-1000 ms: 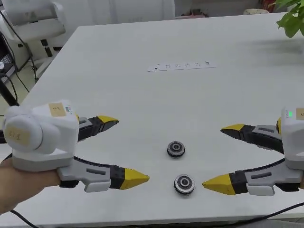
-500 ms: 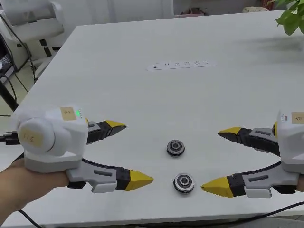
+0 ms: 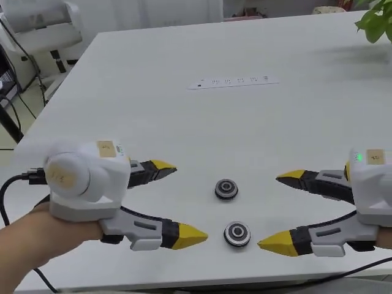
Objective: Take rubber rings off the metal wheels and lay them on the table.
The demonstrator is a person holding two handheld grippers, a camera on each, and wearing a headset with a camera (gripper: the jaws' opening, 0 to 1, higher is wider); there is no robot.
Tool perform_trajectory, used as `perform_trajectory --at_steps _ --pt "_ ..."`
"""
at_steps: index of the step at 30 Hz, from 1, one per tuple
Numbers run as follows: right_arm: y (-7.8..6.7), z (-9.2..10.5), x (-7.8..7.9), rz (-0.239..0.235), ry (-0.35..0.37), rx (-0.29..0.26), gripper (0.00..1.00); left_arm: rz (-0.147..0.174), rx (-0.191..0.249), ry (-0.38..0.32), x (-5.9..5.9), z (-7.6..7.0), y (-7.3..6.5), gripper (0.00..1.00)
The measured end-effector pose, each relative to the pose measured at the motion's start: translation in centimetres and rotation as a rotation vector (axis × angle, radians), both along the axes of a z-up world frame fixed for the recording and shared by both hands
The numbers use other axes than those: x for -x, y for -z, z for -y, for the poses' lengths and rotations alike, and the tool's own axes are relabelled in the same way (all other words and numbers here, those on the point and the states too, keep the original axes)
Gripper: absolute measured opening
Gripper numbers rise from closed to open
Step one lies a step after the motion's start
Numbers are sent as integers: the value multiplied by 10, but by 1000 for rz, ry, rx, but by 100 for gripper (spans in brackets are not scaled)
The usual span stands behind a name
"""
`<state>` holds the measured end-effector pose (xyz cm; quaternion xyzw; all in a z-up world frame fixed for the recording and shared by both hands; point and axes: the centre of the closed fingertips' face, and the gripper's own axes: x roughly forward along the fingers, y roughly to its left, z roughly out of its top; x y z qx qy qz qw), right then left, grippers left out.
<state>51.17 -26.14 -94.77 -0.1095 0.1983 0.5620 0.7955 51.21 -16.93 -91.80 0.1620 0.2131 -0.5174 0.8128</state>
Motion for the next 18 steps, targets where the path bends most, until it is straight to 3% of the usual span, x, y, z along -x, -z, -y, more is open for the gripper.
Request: perform_trajectory --at_steps 10,18 --pt "14 0 2 -49 -11 32 71 -41 -20 35 1 10 14 78" --pt "16 -5 5 -52 -32 27 69 -55 -40 70 2 19 23 73"
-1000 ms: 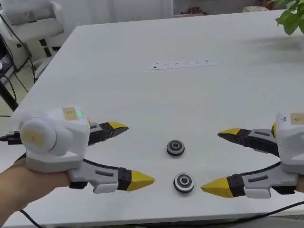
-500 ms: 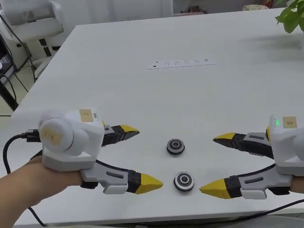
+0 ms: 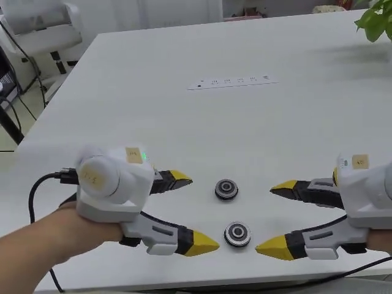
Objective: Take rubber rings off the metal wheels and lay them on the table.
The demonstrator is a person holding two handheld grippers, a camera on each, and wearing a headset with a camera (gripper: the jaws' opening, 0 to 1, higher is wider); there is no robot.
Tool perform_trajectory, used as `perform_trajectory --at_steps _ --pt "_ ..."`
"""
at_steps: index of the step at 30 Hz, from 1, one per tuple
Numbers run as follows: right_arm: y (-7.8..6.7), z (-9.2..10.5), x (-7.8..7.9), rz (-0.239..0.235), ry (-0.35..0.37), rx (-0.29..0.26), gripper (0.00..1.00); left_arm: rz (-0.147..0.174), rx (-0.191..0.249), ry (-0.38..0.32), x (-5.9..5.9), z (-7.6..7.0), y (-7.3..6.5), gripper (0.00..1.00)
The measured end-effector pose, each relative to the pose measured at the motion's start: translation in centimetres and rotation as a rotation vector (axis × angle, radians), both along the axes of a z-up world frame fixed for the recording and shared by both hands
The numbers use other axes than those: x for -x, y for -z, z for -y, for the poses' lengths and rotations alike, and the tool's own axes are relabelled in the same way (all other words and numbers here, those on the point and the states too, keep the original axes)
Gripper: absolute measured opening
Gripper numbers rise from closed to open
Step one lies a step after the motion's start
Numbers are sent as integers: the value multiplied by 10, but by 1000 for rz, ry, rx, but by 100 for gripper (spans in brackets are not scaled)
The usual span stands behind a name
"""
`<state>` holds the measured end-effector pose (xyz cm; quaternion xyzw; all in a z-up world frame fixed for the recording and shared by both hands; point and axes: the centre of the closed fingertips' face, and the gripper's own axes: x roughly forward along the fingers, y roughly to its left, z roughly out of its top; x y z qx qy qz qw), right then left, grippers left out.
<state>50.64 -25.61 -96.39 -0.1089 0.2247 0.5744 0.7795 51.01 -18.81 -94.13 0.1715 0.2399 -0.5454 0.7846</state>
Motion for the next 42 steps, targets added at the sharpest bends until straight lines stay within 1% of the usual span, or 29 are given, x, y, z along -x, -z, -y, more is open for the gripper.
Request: perform_trajectory --at_steps 5,7,9,11,13,14,17,23,24,31,34,37,42 --pt "6 -3 1 -1 -20 5 63 -16 -18 23 2 5 8 70" --pt "10 -4 1 -6 -28 10 61 -17 -21 26 1 7 11 70" --pt "13 -5 1 -16 -32 13 58 -31 -33 39 3 8 14 67" --pt "17 -5 1 -25 -34 18 57 -33 -44 48 3 9 17 65" --pt "20 -6 1 -29 -39 24 56 -34 -46 57 3 11 19 64" --pt "21 -6 1 -30 -41 25 54 -33 -43 65 3 12 19 61" --pt "22 -7 2 -44 -45 17 51 -44 -43 76 5 17 22 60" --pt "30 -10 3 -52 -63 31 48 -59 -69 96 6 23 31 56" --pt "31 -11 3 -55 -64 31 48 -65 -74 99 7 24 33 56" --pt "34 -18 5 -63 -77 27 46 -98 -90 117 9 29 42 45" --pt "35 -19 4 -64 -78 26 46 -101 -90 123 10 31 43 43" --pt "36 -19 4 -64 -81 26 46 -98 -85 127 9 35 44 41" --pt "38 -19 4 -68 -83 30 46 -104 -79 131 7 41 48 35"
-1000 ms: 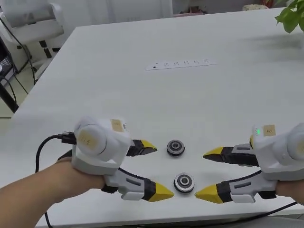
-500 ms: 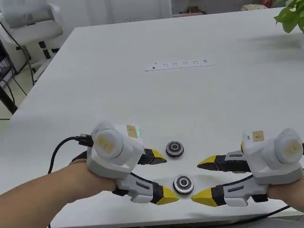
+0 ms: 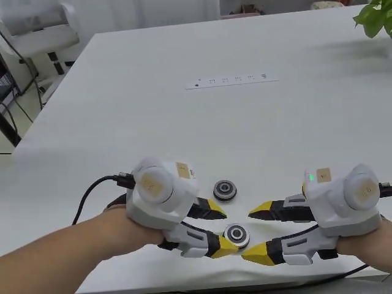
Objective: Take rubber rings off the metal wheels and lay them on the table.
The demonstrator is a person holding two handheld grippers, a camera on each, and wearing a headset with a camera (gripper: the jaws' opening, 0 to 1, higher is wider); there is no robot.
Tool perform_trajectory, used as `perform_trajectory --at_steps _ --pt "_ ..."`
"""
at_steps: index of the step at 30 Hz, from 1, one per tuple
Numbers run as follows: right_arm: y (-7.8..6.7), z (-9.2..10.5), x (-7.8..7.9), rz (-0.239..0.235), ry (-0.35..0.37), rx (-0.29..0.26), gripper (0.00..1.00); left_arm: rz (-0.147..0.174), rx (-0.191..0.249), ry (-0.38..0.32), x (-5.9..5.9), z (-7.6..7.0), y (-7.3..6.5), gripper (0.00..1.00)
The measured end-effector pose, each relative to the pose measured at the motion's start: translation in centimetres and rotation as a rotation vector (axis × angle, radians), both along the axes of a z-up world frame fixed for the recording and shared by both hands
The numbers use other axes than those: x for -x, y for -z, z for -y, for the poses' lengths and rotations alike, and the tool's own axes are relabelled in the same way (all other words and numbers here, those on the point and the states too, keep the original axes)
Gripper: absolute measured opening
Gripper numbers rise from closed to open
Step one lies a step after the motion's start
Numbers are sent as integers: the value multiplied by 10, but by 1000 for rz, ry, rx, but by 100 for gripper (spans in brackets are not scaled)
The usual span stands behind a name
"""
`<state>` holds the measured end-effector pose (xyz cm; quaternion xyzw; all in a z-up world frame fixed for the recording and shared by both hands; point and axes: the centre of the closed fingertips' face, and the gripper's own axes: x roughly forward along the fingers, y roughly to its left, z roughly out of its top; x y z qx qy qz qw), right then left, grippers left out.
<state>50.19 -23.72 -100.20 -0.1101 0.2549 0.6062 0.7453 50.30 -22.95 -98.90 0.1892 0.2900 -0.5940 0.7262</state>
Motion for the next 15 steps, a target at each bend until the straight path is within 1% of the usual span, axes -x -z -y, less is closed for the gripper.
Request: perform_trajectory --at_steps 7,12,15 --pt "3 2 1 -8 7 -2 46 -7 -13 4 0 4 7 29" --pt "3 2 1 -10 7 -1 46 -4 -25 15 1 6 11 25" --pt "4 2 1 -11 5 1 45 4 -24 19 1 7 12 23"
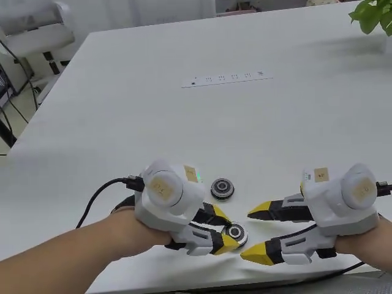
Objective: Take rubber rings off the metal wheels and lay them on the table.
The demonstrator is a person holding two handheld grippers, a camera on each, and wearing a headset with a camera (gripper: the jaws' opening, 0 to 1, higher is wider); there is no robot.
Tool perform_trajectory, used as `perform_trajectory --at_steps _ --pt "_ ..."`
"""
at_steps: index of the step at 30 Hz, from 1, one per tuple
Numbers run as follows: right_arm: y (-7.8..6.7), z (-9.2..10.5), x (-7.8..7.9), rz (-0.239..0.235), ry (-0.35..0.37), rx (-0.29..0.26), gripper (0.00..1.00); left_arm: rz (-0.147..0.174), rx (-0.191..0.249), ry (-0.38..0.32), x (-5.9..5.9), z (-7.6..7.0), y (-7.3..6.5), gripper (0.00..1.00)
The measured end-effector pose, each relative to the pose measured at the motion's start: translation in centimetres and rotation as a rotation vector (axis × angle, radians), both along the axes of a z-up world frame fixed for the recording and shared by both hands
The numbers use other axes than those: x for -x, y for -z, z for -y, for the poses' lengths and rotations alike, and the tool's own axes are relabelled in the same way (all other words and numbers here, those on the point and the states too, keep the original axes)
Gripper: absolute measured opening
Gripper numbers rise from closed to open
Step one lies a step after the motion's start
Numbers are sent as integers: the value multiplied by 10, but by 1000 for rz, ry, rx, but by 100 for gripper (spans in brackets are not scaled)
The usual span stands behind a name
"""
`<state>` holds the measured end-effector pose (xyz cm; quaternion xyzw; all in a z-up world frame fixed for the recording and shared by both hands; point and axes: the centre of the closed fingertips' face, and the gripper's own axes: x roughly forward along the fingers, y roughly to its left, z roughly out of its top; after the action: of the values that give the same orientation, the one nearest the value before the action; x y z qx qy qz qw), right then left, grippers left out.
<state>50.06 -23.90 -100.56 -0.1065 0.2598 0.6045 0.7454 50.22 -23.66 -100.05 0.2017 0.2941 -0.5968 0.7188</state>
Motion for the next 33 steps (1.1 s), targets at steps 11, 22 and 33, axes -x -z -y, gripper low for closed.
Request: perform_trajectory --at_steps 11,22,33 --pt "2 -3 2 -5 -8 0 43 68 -12 -6 -3 0 2 14" --pt "8 -4 -1 -18 -9 -4 35 83 -7 -15 -4 0 2 13" --pt "9 -8 -2 -15 -29 -9 25 81 2 -24 -5 0 1 13"
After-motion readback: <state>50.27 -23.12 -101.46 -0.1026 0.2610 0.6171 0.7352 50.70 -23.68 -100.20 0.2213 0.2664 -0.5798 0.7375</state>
